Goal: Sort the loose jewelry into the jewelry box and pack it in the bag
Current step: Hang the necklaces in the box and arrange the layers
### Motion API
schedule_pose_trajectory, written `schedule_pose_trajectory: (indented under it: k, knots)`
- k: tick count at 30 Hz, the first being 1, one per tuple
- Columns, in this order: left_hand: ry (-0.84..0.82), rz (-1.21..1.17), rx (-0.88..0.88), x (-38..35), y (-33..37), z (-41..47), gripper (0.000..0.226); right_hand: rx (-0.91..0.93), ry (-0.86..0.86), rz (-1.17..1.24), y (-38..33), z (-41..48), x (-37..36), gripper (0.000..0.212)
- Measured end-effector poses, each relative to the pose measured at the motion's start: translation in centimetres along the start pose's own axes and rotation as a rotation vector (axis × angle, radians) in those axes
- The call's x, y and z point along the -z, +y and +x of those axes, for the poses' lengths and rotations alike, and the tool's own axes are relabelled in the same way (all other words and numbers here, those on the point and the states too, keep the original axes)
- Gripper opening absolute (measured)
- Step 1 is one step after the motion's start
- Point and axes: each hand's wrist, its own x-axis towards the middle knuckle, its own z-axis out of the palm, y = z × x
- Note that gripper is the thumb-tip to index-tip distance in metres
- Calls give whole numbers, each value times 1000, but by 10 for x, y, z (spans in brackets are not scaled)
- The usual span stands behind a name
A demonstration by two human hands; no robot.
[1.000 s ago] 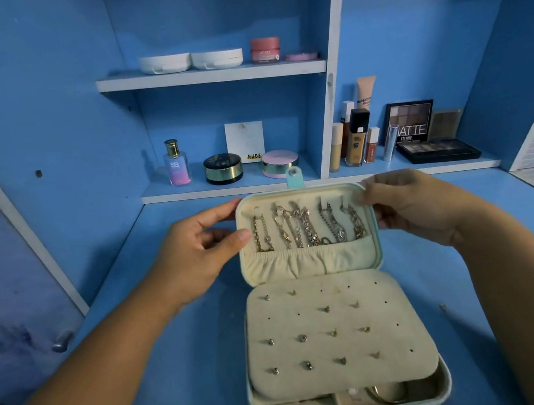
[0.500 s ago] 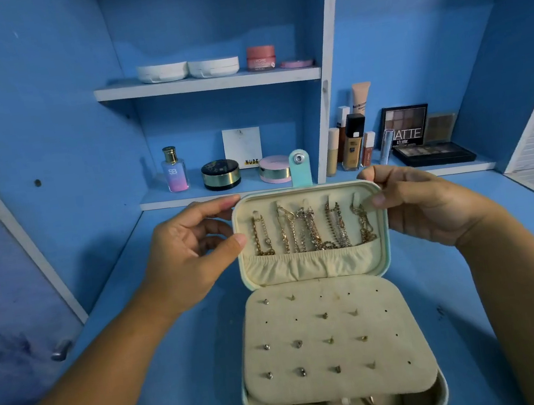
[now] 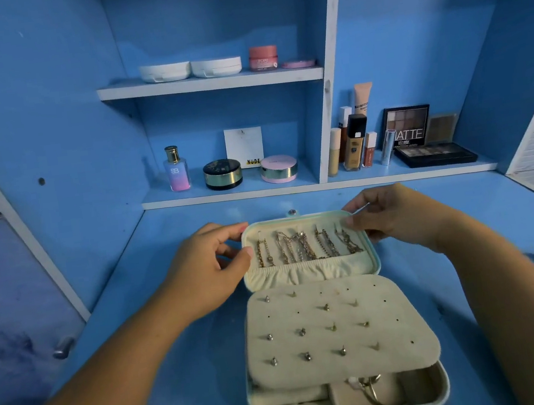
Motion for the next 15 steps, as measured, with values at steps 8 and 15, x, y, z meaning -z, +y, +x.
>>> schedule_pose_trajectory:
  k: [8,15]
  knots:
    - [-134,159,-4,6,1,1,31,25,-3,-301,2,-1,5,11]
    - [-614,40,105,39,-2,3,83,-125,-370,-154,-2,-15,26,39]
